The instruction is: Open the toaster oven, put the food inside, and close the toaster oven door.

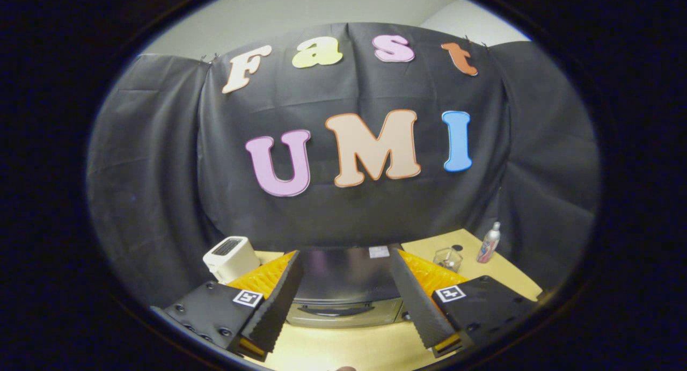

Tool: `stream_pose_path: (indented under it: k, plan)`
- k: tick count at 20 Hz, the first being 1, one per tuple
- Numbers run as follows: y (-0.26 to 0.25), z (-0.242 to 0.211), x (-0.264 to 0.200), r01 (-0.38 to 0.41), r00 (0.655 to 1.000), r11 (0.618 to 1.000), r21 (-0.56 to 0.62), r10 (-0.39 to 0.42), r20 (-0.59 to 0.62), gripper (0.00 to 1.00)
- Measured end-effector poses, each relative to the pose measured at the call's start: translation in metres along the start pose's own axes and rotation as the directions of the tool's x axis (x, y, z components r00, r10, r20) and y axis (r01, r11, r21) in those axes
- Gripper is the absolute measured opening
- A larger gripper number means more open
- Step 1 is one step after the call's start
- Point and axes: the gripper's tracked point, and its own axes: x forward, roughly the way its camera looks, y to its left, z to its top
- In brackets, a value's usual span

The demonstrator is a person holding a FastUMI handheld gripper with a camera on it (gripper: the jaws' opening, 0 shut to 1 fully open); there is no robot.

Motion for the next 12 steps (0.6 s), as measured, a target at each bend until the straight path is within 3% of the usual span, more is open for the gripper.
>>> stream_pose_path:
  k: [5, 12]
  plan:
    - [-0.001, 0.058, 0.003, 0.004, 0.998, 1.0, -0.015, -0.003, 0.063, 1.0]
    - [-0.001, 0.102, 0.011, -0.008, 0.995, 0.999, -0.04, 0.012, 0.099, 1.0]
